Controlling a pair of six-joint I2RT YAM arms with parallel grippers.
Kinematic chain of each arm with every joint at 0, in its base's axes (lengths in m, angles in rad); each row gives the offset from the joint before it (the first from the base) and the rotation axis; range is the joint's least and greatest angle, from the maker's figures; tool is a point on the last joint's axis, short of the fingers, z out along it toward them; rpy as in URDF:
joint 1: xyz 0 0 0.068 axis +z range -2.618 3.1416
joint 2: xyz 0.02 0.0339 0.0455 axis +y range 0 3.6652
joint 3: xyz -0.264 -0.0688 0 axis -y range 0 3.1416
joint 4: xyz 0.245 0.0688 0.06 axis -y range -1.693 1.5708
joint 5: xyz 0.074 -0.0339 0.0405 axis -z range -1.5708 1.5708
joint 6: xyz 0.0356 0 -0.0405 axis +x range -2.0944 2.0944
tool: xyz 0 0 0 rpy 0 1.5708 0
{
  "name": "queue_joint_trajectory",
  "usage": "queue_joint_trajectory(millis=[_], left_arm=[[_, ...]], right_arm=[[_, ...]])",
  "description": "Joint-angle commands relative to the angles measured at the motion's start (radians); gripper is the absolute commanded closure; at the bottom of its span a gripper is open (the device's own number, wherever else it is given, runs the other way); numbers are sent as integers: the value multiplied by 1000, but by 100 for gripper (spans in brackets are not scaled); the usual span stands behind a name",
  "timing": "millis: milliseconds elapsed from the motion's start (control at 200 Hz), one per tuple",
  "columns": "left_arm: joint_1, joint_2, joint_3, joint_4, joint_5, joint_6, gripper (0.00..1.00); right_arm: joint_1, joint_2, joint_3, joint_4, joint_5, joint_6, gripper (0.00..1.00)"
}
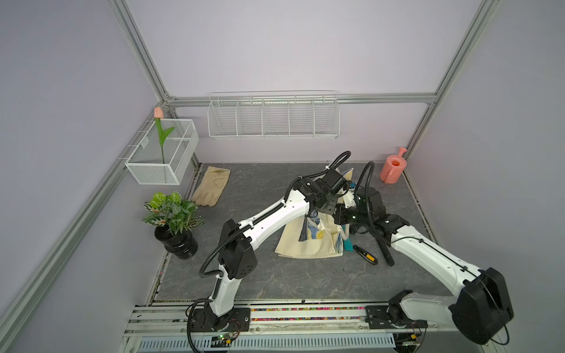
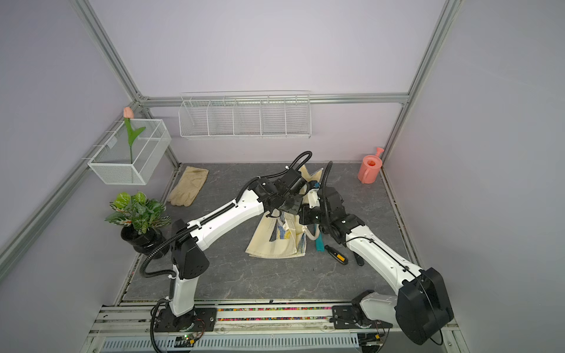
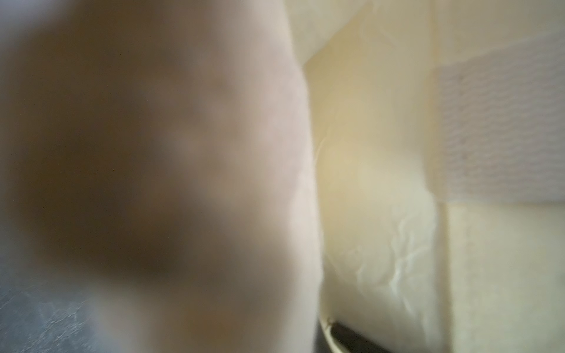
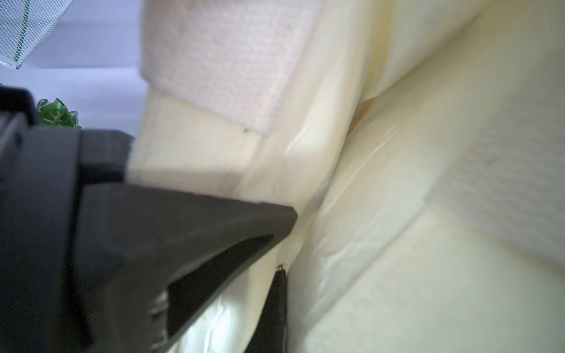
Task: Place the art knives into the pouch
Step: Open the pouch at the center of the board.
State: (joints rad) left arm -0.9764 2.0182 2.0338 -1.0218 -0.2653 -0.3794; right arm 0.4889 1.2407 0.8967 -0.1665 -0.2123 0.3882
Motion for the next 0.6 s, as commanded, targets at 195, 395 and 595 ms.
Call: queue_joint_trajectory(millis=[195, 395, 595], left_arm=[[96, -183, 6, -214, -102, 80, 100], [174, -265, 19, -326, -166, 154, 100], [289, -402, -78, -351, -148, 159, 100]], right_arm=[[-131, -35, 171, -194, 150, -115, 93], [-168, 46, 314, -412, 304, -190, 93], [-247, 69, 363, -491, 332, -203, 93]])
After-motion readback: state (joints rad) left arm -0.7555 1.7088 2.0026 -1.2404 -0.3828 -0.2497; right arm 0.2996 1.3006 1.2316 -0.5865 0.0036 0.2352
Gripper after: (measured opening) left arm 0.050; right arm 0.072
